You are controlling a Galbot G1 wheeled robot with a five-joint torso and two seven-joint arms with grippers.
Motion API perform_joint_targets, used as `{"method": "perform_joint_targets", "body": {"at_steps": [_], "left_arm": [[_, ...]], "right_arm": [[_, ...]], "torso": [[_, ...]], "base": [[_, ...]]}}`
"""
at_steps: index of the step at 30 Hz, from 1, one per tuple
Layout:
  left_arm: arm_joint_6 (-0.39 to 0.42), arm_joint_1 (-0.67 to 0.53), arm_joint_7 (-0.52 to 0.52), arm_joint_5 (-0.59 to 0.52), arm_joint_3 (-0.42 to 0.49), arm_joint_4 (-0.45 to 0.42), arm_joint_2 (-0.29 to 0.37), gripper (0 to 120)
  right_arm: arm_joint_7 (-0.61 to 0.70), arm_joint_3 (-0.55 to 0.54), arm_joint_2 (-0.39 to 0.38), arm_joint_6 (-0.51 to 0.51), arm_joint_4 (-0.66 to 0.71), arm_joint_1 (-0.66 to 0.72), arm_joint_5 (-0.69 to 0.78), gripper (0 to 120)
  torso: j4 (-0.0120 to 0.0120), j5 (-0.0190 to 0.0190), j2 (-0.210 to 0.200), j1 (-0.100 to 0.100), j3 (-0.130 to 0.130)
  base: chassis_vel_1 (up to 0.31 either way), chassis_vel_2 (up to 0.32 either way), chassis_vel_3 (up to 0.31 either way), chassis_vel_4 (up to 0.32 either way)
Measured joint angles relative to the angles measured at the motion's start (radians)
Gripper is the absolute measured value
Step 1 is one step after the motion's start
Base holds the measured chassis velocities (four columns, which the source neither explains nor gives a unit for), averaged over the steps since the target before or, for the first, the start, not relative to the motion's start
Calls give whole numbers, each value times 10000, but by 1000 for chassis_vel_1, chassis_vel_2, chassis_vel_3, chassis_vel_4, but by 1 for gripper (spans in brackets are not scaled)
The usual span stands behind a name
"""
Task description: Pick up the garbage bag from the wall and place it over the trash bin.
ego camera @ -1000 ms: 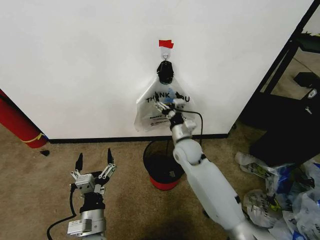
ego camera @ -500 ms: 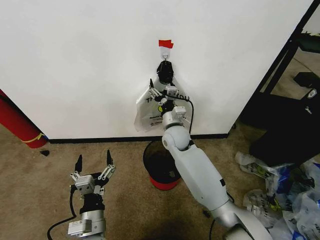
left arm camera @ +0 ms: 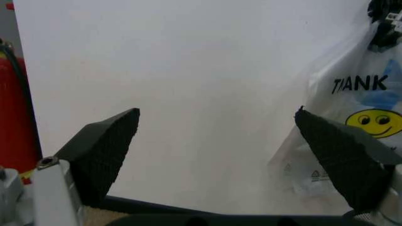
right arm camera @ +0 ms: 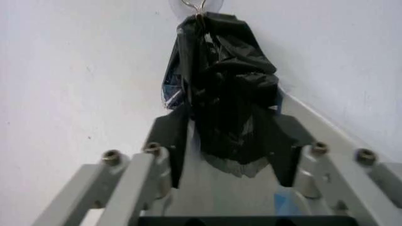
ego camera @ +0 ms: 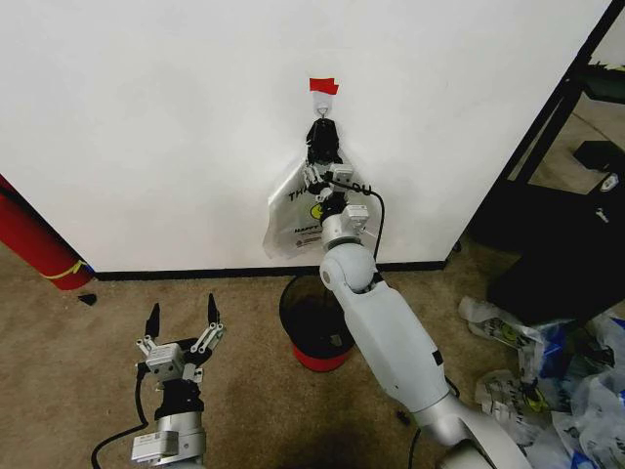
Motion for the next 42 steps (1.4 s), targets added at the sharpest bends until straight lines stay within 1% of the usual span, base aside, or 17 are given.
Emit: {"method": "perform_joint_targets", "body": {"at_steps": [2,4,9,11,14,20,22,25,27,30,31,32,35,36,39,40,42], "left_arm": [[-1,20,1,21,4,-7,-14,98],[-3,47,5,48,6,-57,-20,98],[-6,78,7,50,-2,-177,-15,98],[-18,87,9,50,-3,-197,-16,98],[-49,91,13,44,0,-209,-27,98],[-62,105,23,42,12,-244,-70,98],[-64,93,23,32,0,-245,-67,98],[-64,79,23,2,-6,-244,-56,98],[-64,85,23,-1,-1,-244,-68,98],[-64,124,32,25,20,-261,-122,98],[-64,138,37,36,26,-287,-143,98],[-64,138,37,36,26,-287,-143,98],[-64,118,41,24,-3,-300,-130,98],[-65,118,40,17,-7,-300,-116,98],[-65,124,41,7,-12,-300,-101,98],[-65,124,41,7,-12,-300,-101,98],[-65,126,40,4,-11,-297,-111,98]], "right_arm": [[0,0,-21,-15,41,-17,3,34],[1,4,-40,-30,37,-6,6,25],[1,13,-45,-77,-36,113,40,18],[3,5,-60,-118,-4,117,75,8],[6,-8,-81,-152,38,116,100,0],[0,-77,-198,-299,382,-82,212,0],[-4,-115,-236,-331,415,-120,227,11],[-6,-110,-228,-337,359,-94,246,18],[15,-87,-204,-368,339,-47,355,28],[81,-81,-203,-434,376,-2,533,36],[139,-81,-204,-500,423,39,712,43],[139,-81,-204,-500,423,39,712,43],[197,-49,-171,-559,349,158,859,55],[194,-36,-167,-558,291,176,859,54],[155,-24,-157,-526,156,211,836,41],[155,-24,-157,-526,156,211,836,41],[139,-24,-137,-507,121,228,829,35]], "torso": [[0,0,0,0,0],[0,1,0,0,0],[1,0,0,0,0],[1,1,0,0,0],[1,0,0,0,0],[0,0,0,0,0],[0,0,0,0,0],[1,0,0,0,0],[1,0,0,0,0],[1,0,0,0,0],[1,0,0,0,0],[1,0,0,0,0],[1,0,0,0,0],[1,0,0,0,0],[0,0,0,0,0],[0,0,0,0,0],[1,0,0,0,1]], "base": [[0,0,0,0],[0,0,0,0],[0,0,0,0],[0,0,0,0],[0,0,0,0],[0,0,0,0],[0,0,0,0],[0,0,0,0],[0,0,0,0],[0,0,0,0],[0,0,0,0],[0,0,0,0],[0,0,0,0],[0,0,0,0],[0,0,0,0],[0,0,0,0],[0,0,0,0]]}}
